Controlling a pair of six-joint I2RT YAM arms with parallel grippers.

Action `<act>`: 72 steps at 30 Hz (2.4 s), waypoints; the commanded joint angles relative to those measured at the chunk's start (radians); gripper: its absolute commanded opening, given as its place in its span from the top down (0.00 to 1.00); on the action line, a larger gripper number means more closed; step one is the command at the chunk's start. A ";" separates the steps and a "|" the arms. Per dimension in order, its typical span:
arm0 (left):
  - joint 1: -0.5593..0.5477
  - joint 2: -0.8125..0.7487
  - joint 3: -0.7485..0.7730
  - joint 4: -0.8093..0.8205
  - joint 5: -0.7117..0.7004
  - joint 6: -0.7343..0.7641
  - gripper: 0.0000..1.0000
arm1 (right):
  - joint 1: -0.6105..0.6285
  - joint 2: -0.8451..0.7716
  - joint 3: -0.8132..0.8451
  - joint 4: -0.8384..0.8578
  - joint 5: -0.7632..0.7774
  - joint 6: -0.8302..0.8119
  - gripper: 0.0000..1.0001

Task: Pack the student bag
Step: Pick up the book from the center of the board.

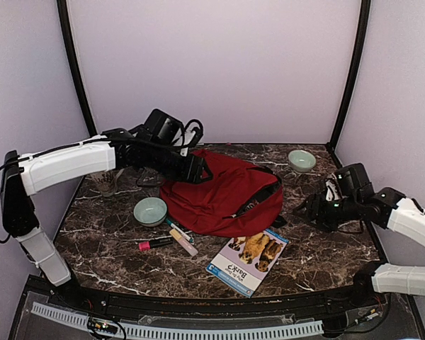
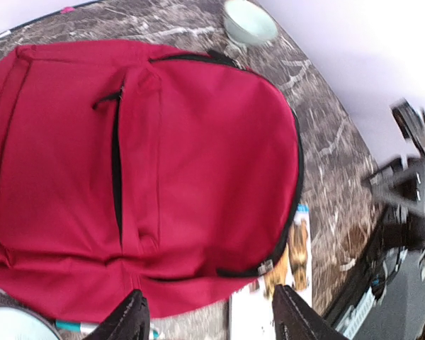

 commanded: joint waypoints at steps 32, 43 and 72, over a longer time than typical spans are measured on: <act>-0.182 0.160 -0.441 0.195 0.481 -0.053 0.37 | 0.357 0.163 -0.373 0.662 0.152 0.535 0.14; -0.232 0.295 -0.405 0.360 0.541 -0.281 0.38 | 0.369 0.383 -0.442 1.002 0.109 0.492 0.48; -0.401 0.392 -0.215 0.645 0.280 -0.648 0.64 | 0.392 -0.259 -0.603 0.714 0.087 0.492 1.00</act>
